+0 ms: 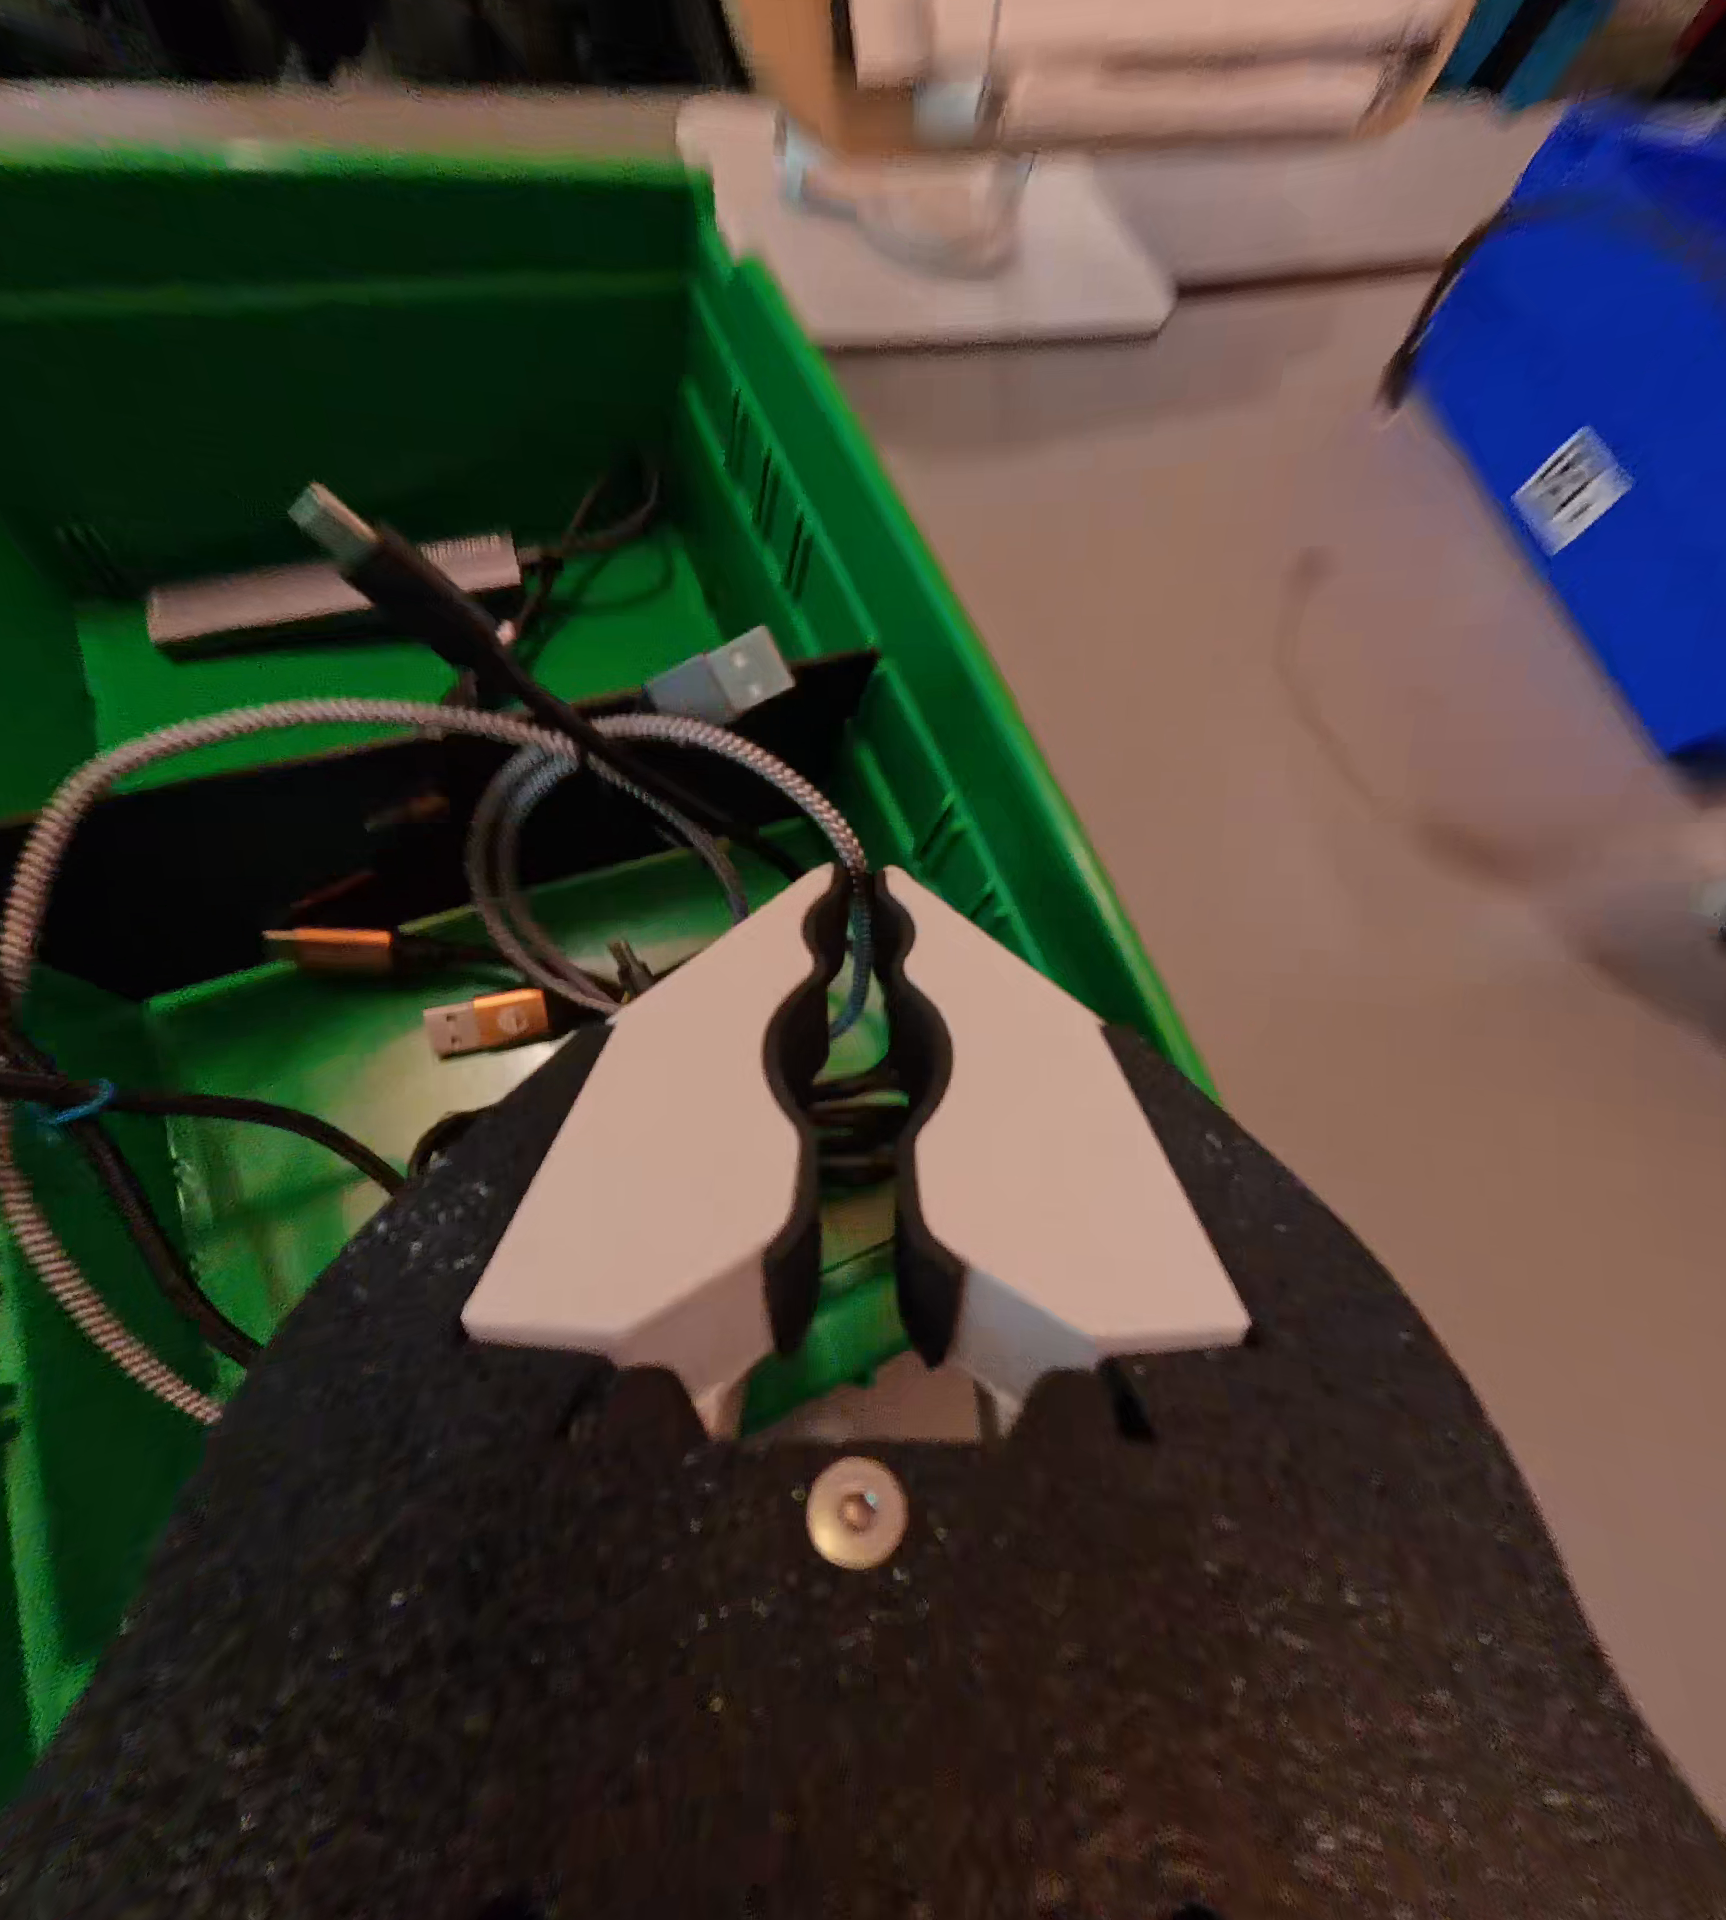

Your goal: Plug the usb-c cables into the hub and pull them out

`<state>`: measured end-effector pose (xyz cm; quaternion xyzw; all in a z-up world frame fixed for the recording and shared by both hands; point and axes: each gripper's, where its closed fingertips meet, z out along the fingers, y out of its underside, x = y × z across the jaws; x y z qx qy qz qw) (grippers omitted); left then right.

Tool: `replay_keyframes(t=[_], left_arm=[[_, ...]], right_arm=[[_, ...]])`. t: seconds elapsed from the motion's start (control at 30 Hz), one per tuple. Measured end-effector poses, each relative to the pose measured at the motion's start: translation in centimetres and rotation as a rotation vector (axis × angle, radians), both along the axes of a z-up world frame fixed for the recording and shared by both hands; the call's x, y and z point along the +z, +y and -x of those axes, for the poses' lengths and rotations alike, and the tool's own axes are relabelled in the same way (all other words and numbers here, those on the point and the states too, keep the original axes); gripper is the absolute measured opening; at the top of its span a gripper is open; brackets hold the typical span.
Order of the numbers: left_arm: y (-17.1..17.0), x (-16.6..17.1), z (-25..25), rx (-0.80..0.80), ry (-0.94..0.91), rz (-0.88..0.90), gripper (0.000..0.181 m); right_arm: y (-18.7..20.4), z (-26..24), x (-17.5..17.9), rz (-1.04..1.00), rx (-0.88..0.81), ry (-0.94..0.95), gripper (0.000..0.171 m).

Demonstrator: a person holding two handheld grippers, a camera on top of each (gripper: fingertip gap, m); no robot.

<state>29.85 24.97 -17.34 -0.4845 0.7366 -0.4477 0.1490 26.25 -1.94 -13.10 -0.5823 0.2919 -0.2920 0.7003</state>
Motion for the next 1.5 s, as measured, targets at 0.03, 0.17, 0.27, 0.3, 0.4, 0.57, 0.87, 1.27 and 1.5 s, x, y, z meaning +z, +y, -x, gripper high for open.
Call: replay_keyframes(t=[0.03,0.17,0.27,0.3,0.4,0.57,0.87,1.27,1.5], left_arm=[[0.2,1.5,0.1,0.001,-0.034,0.047,0.002],[1.7,7.4,-0.1,0.026,-0.212,0.175,0.001],[2.6,11.5,-0.1,0.023,-0.321,0.207,0.001],[2.7,12.8,-0.1,0.015,-0.348,0.22,0.002],[2.5,16.9,0.0,-0.033,-0.43,0.306,0.001],[0.3,25.1,3.5,-0.204,-0.65,0.463,0.001],[-4.0,37.7,9.5,-0.346,-1.063,0.296,0.0],[-15.2,36.0,17.9,-0.921,-0.744,0.349,0.001],[-18.6,23.6,18.4,-1.118,-0.521,0.168,0.001]], right_arm=[[0.0,0.0,0.0,-0.003,0.0,0.001,0.022],[0.0,0.0,0.0,-0.006,0.002,0.005,0.022],[0.0,0.0,-0.1,-0.005,0.003,0.009,0.022],[0.0,0.0,-0.1,-0.006,0.003,0.01,0.022],[0.0,0.0,-0.1,-0.006,0.003,0.011,0.022],[-0.3,-0.1,-0.1,-0.015,-0.003,0.013,0.022],[-0.2,-0.1,-0.2,-0.018,0.001,0.022,0.022],[-0.6,-0.2,-0.1,-0.024,-0.016,0.022,0.022],[-1.4,-0.4,0.2,-0.044,-0.044,0.02,0.022]])
